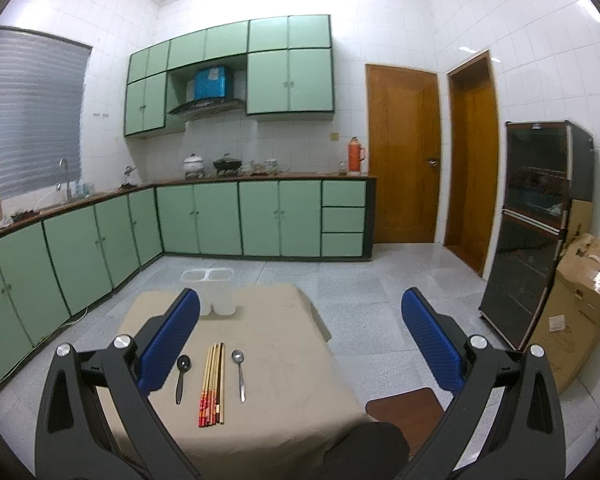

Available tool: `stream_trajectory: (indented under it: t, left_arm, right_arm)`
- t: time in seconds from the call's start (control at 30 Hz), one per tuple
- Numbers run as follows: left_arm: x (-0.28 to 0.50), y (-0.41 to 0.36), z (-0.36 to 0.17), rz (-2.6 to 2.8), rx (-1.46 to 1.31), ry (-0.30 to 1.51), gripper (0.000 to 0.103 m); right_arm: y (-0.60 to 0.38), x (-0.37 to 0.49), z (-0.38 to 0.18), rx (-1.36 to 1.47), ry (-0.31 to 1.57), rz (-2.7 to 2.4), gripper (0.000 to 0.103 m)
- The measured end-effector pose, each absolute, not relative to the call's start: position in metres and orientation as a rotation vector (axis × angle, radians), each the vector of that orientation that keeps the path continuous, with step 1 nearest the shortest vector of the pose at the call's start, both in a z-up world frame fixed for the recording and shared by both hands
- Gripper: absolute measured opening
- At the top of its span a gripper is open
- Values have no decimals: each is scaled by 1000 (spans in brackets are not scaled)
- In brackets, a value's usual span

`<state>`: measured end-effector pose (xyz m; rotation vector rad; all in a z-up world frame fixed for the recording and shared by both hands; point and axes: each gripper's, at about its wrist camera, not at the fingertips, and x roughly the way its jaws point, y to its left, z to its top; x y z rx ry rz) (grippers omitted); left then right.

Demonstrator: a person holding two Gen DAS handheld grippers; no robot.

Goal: Organize utensils
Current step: 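Lower both tools toward the spoons and chopsticks on the table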

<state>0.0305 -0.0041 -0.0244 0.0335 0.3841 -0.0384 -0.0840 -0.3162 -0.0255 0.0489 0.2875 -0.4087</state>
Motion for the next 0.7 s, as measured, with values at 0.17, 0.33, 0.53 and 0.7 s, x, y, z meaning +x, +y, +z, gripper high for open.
stream_trajectory:
  t: [0.17,0.33,0.53,0.7]
  left_arm:
    - [85,-16,-86,-179,16,605,97]
    - [134,-38,-144,-235,30,785,97]
    - [178,-71,-204,-317,29,887,97]
    - [206,-93,-246,-366,2,950,85]
  right_arm:
    - [-320,-25,-82,-4,466,-345,98]
    - [-319,27,-139,-5,617,-224,80]
    - [-318,83,-197,29,766,-114,60]
    - [-333,122,-245,95,863,-77,45]
